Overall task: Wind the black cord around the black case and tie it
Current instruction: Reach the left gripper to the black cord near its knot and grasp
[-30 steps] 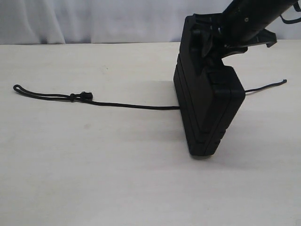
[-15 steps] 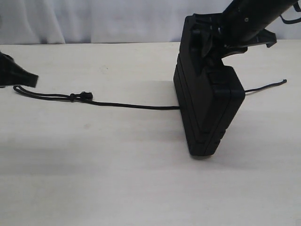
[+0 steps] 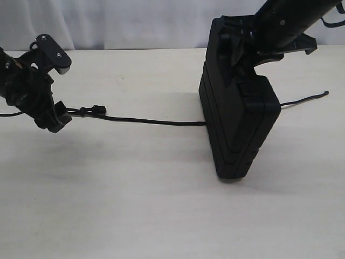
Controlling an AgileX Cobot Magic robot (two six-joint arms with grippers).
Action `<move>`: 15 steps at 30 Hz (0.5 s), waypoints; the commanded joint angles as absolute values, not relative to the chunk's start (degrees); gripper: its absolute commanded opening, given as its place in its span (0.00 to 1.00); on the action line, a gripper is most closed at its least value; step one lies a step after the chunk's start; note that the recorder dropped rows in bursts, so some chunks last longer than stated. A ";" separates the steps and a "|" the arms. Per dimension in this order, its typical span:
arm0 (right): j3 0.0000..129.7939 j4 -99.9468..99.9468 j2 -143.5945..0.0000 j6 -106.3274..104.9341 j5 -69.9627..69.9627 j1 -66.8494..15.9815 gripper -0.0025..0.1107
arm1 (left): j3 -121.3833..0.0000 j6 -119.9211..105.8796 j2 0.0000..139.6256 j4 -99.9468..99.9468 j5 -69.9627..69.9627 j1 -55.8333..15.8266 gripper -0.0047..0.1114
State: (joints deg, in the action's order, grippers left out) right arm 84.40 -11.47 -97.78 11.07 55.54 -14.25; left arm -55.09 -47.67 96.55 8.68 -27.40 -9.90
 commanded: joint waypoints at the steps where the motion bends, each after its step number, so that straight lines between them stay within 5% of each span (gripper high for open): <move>1: 84.30 -13.01 -97.18 10.91 55.30 -14.11 0.06 | -55.68 -52.64 99.17 7.19 -24.56 -10.07 0.63; 15: 84.30 -13.01 -97.18 10.91 55.30 -14.11 0.06 | -60.37 -55.96 108.14 -7.43 -18.36 -10.07 0.53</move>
